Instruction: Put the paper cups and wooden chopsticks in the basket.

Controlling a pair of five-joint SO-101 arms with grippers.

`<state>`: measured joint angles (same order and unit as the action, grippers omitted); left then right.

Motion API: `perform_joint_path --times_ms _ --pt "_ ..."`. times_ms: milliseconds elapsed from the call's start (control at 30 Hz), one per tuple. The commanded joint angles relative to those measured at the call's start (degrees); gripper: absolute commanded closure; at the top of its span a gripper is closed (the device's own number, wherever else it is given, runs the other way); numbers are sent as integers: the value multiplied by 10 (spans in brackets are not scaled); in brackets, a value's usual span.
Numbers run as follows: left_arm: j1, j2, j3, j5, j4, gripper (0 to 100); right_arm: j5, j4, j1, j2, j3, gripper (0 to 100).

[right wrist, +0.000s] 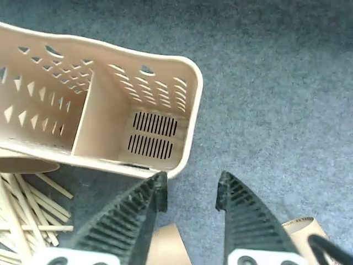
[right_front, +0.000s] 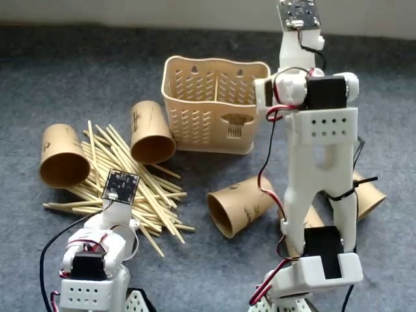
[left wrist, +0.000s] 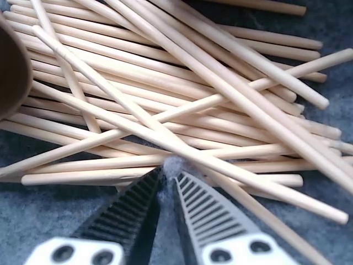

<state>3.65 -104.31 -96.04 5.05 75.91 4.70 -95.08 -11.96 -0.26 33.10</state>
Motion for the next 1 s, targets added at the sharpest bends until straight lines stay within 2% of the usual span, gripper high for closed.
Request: perform_joint_path --times_ms 0,233,533,733,967 --pt "-9 -8 -11 4 2 984 0 -51 -17 -7 58 843" --pt "-9 -8 -11 4 2 984 1 -58 -15 -42 45 843" --pt "-9 -8 -11 4 2 984 3 -58 -17 -166 -87 843" --pt "-9 -8 -11 4 2 984 58 -58 -14 -249 -208 843" --pt "-9 -8 -11 4 2 984 57 -58 -13 -356 -345 843"
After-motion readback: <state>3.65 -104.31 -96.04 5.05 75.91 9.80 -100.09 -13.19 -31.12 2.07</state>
